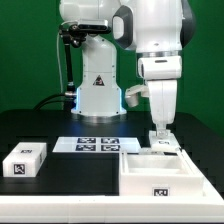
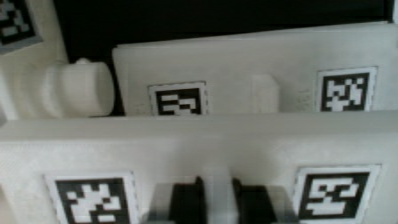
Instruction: Assemble cabinet
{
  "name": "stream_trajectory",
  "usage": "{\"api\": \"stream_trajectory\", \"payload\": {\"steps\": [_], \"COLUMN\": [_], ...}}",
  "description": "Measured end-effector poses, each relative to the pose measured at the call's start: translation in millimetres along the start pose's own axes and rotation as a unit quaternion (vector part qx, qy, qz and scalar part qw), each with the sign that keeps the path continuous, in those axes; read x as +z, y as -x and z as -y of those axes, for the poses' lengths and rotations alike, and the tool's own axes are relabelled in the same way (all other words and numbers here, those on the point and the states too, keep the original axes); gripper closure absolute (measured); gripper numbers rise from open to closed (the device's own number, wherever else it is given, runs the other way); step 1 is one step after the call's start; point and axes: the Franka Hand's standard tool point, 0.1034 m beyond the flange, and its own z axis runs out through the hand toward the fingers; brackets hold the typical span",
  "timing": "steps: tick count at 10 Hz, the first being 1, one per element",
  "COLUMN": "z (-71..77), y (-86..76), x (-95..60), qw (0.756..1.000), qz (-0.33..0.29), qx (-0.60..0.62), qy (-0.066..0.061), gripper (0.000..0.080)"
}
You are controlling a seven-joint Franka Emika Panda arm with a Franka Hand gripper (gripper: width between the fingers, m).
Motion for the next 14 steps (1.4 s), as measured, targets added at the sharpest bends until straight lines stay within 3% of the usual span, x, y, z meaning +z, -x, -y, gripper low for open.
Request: {"api": "stream_trajectory", "payload": {"steps": [3,6,11,13,14], "z": [-3.0,-10.6,-10.9,-39.8,-45.2], "y": [2.3,-0.4,0.7,0.2,-0.4], "x": [2.3,3.2,3.2,-5.8,-0.9], "qw": [1.0,1.0,1.0,1.0,1.0], "qz": [0.003,0.0,0.001,0.004,0.004], "qx": [-0.001,0.001,0.001,-0.003,-0.001], "qy": [-0.008,-0.006,-0.008,-0.01,-0.015], "gripper": [0.0738,0.0737,0.0737,0.0737,0.0737]}}
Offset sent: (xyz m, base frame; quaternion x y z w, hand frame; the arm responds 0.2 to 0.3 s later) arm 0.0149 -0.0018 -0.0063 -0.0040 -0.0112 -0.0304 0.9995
